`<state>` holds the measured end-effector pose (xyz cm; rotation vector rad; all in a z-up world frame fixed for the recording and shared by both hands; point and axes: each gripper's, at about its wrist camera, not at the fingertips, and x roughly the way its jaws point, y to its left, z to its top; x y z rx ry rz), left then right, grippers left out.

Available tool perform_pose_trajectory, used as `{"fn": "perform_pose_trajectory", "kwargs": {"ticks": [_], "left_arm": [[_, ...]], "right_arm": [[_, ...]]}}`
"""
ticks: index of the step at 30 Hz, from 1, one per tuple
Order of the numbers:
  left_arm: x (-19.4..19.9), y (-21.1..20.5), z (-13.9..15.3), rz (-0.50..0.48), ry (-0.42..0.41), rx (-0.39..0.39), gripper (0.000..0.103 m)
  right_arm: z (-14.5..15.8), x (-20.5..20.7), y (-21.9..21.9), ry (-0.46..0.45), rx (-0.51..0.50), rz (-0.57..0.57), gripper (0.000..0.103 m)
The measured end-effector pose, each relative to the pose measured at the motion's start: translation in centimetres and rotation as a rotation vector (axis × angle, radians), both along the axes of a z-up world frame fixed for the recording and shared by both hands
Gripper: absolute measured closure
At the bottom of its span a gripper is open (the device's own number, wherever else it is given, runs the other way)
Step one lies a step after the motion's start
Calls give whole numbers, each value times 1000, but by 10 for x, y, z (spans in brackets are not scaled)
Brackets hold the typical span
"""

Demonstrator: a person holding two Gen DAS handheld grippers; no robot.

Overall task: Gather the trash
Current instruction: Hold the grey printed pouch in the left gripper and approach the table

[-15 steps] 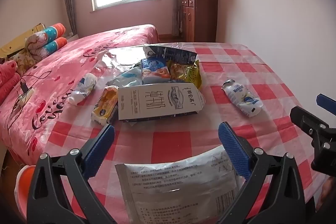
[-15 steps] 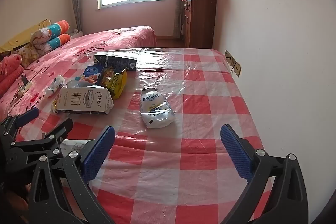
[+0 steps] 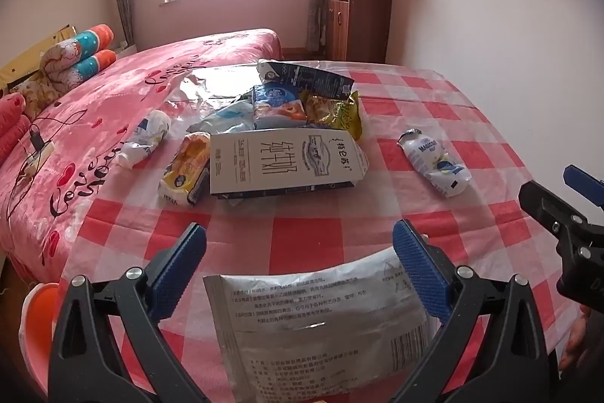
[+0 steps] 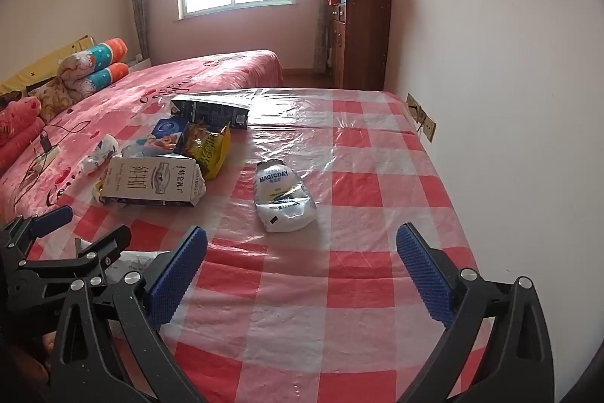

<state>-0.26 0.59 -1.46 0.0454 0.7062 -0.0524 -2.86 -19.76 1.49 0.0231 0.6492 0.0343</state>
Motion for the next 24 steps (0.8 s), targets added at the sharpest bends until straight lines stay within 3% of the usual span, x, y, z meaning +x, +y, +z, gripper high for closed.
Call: {"fn": "perform_pose_trajectory", "kwargs": {"ticks": [10,24], "left_arm": [[-9,-1,4,-21,1,7,4],[-32,9,38,-7,-99,-2,4]], "right_arm": [[1,-10,2,-61,18,5,4],[49,-40,4,-188,-33,-51,4]]}}
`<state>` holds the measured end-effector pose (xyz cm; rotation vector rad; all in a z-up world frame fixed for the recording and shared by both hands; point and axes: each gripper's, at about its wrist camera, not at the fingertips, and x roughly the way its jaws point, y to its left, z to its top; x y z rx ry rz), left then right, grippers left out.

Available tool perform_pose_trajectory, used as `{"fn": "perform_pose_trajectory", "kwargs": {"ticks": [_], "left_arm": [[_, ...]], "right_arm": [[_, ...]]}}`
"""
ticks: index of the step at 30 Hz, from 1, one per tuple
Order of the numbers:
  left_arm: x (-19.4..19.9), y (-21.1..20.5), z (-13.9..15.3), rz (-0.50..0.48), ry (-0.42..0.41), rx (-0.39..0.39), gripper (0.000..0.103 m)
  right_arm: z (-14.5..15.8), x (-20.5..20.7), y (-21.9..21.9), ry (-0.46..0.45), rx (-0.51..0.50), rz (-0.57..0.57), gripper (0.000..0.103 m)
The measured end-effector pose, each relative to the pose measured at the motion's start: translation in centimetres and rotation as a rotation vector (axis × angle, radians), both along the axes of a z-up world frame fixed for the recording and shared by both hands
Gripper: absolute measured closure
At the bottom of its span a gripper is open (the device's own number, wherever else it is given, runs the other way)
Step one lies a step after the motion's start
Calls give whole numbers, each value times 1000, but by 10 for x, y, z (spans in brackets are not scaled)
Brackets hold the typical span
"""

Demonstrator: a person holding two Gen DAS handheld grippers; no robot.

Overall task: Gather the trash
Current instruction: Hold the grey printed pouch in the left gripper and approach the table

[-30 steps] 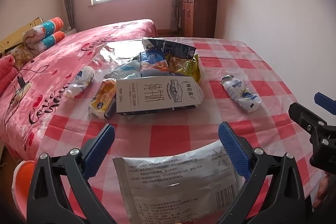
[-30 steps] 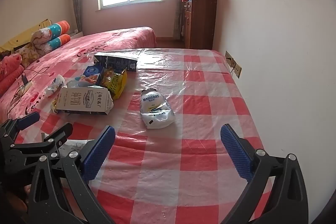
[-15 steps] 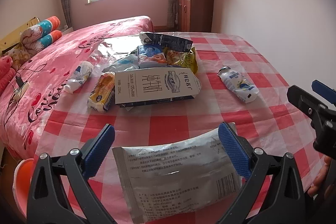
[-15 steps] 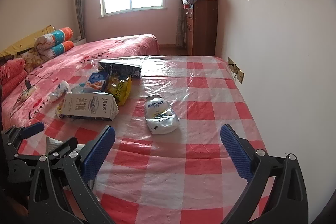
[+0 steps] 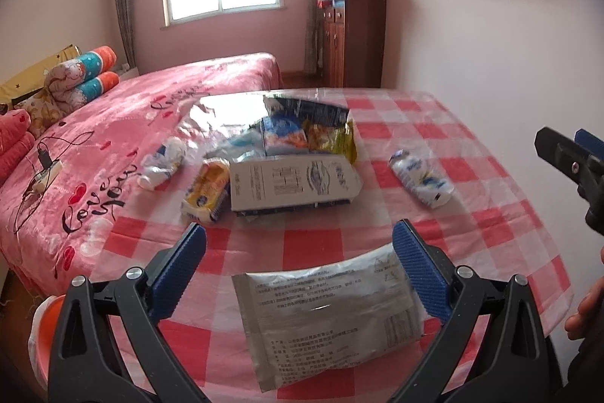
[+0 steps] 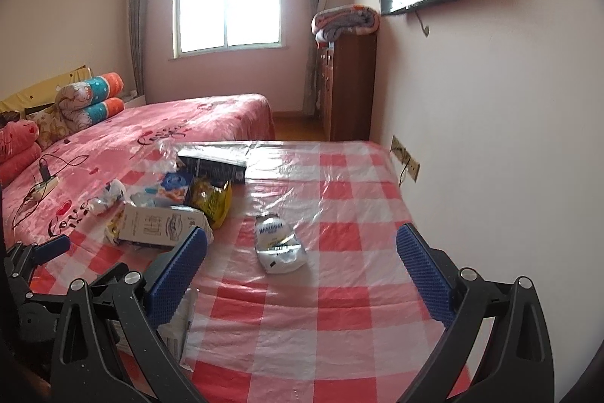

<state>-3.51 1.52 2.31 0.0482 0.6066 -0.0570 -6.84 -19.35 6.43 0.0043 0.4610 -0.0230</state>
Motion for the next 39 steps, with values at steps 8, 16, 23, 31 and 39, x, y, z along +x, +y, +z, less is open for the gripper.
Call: {"fn": "perform_pose_trajectory", "kwargs": {"ticks": [8,16,23,31,39], "left_arm": [[-25,3,33,-23,-108,-28,4],[-44,10,52,74,-208,42,4],[-59,18,70,91,-276,56,4],[-75,16,80,65,-321,49,4],[-88,18,95,59,-386,-3,4]], "right_arm": [[32,-24,8,-62,-9,5,4],[54,-47,11,-105,-25,-38,4],[68,-65,7,-137,-10,-87,4],[84,-87,5,-194,-18,-129,4],[94,-96,0,-234,-28,-144,4]]}}
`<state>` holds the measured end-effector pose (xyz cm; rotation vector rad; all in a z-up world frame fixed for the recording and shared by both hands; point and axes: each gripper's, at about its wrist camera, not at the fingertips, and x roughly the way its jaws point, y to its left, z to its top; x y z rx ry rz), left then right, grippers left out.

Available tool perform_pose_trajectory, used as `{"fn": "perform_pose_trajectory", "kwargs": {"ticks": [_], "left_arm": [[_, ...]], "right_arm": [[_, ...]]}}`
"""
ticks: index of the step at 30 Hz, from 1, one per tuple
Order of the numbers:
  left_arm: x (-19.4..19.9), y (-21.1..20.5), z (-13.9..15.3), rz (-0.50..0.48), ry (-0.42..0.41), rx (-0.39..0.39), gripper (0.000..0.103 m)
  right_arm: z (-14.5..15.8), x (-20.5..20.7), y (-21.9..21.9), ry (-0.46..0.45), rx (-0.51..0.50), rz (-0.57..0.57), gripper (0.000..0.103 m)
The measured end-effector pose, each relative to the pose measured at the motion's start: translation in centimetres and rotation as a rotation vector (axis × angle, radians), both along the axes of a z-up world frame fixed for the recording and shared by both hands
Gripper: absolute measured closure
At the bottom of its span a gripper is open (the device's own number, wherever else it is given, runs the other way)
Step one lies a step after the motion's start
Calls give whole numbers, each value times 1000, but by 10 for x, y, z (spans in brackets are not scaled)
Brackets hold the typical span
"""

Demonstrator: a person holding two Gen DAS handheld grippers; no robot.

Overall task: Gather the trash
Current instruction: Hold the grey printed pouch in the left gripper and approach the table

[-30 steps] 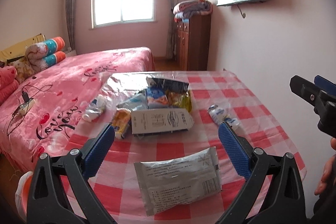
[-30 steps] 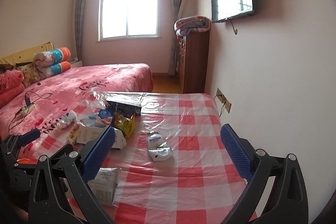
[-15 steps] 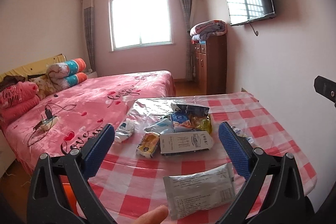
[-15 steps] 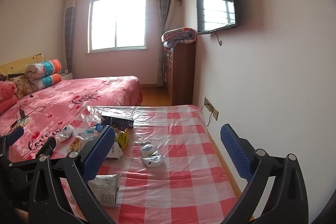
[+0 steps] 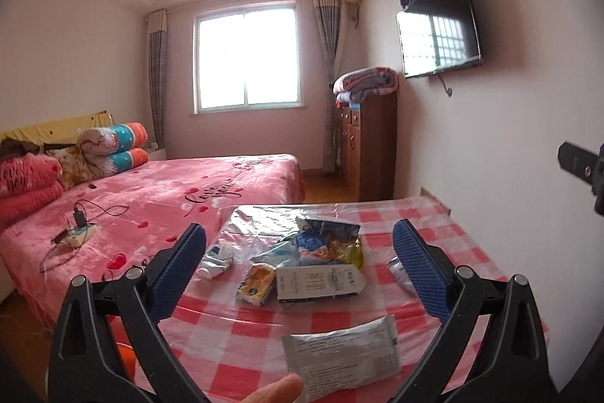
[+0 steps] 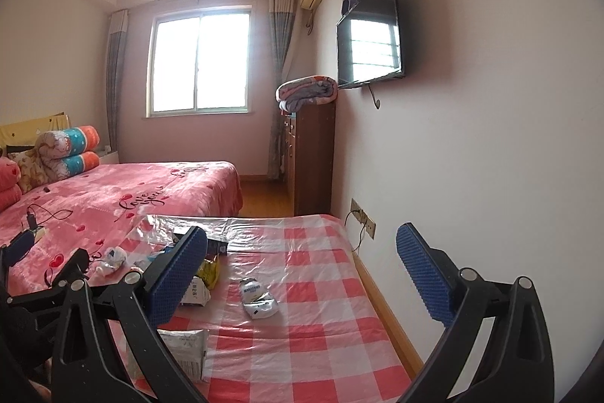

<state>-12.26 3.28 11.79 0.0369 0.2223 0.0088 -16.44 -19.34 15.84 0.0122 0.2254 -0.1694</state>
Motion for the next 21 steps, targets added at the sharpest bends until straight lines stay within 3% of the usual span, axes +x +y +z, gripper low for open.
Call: {"fn": "perform_pose_trajectory", "kwargs": {"ticks": [6,14,18,21], "left_arm": [[-3,16,-4,-9,-15,-132,4],[2,11,-21,-24,-9,-115,4],[9,12,-29,-44,72,-133,4],[21,11,-41,-61,183,-127,4]], "right_arm": [[-1,2,-4,0,9,1,4],[-11,17,3,23,-10,40,4],[-18,32,2,42,5,63,4],[-24,44,4,60,0,77,4]]}}
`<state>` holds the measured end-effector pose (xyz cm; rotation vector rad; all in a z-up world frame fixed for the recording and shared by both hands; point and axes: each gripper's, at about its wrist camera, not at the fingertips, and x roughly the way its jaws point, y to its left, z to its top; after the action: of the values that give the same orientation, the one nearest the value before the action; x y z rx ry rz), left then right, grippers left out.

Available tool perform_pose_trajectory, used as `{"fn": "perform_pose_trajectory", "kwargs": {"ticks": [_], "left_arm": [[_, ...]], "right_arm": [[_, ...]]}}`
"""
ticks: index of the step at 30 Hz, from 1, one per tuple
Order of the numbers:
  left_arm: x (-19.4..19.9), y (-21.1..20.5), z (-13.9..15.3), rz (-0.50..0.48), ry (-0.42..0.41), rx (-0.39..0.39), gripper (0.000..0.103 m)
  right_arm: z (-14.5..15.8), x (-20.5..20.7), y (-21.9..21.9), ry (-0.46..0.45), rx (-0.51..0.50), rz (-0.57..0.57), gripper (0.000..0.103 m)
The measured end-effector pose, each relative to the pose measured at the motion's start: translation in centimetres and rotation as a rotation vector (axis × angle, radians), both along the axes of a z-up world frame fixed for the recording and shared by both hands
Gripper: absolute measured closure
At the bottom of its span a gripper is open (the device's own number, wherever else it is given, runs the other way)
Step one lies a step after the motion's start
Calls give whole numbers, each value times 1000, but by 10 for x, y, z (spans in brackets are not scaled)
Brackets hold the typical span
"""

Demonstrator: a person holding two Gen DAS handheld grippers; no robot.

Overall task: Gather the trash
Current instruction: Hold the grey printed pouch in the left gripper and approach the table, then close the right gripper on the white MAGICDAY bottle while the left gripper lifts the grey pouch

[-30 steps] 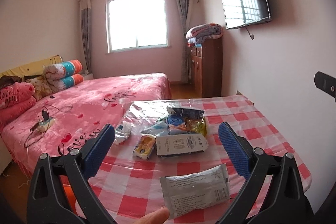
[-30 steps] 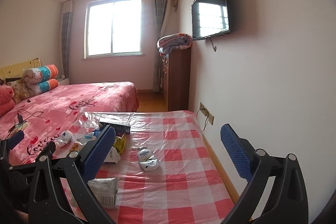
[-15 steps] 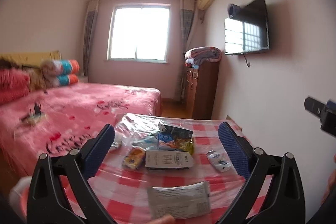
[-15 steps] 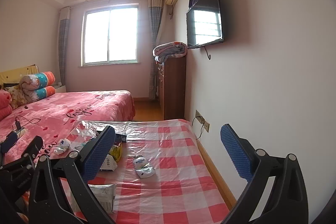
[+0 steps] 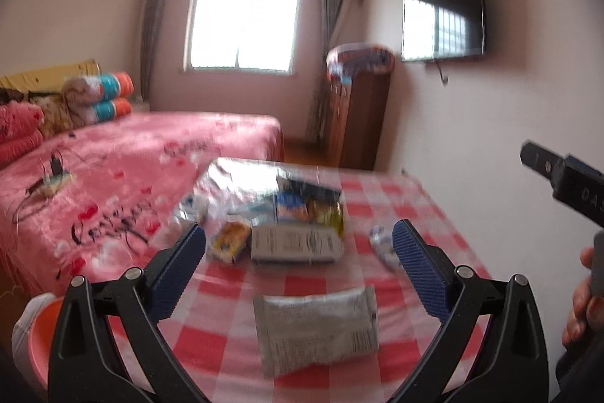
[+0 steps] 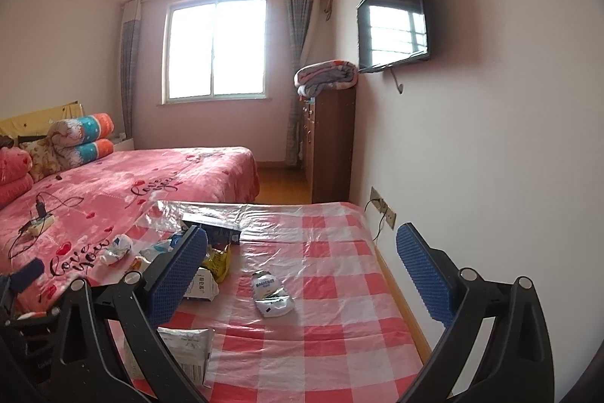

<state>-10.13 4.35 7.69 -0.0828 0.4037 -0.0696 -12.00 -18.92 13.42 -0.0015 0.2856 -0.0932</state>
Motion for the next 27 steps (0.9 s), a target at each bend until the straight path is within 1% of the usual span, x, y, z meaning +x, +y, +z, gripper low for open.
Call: {"fn": "perform_pose_trajectory", "kwargs": {"ticks": [4,9,10,13,17,21,27], "left_arm": [[12,-4,-16,-31,110,4,4],[24,-12,-36,-79,210,9,4],[28,-13,-41,-90,240,2,4],[35,-17,-52,-108,290,-10,4],[44,-26,-65,-139,348,9,4],[52,-33,-77,-162,403,7,4],[66,-29,-93,-154,476,-16,4]], "right_arm": [[-12,15,0,34,-8,6,4],[-33,35,-4,96,-4,16,4],[-36,38,-6,107,-1,18,4],[-48,46,-10,134,7,27,4],[-63,59,-14,182,13,47,4],[-82,73,-15,253,32,112,4],[-110,94,-14,375,74,208,4]]}}
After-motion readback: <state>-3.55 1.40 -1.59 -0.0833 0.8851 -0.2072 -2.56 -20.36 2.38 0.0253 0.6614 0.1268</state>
